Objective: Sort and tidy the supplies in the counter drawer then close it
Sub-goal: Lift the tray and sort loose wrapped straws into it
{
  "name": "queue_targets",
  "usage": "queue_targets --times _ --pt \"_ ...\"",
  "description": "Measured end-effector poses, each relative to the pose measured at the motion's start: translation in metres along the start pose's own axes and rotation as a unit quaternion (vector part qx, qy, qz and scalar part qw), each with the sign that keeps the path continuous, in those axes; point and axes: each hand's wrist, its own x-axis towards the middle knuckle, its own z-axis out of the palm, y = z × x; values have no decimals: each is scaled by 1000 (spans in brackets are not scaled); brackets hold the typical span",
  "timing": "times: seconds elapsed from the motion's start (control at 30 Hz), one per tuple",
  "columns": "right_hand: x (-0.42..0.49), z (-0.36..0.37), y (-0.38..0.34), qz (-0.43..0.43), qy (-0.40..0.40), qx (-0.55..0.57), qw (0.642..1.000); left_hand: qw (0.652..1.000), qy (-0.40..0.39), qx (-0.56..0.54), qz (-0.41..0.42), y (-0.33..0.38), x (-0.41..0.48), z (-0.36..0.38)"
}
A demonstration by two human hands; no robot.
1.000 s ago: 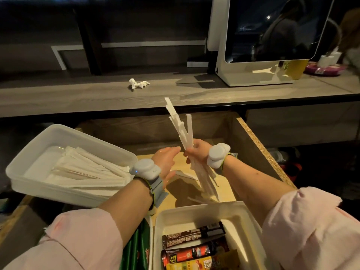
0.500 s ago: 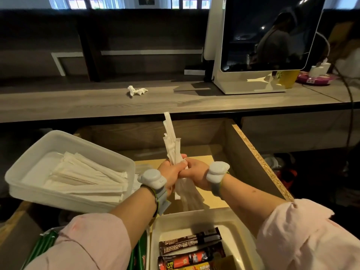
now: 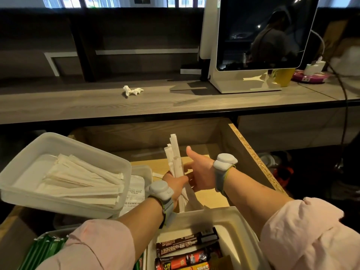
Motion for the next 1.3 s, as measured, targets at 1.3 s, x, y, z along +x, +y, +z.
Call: queue_targets --times 1.3 --pt "-7 99 -12 -182 107 101 972 946 95 -289 114 87 -1 -87"
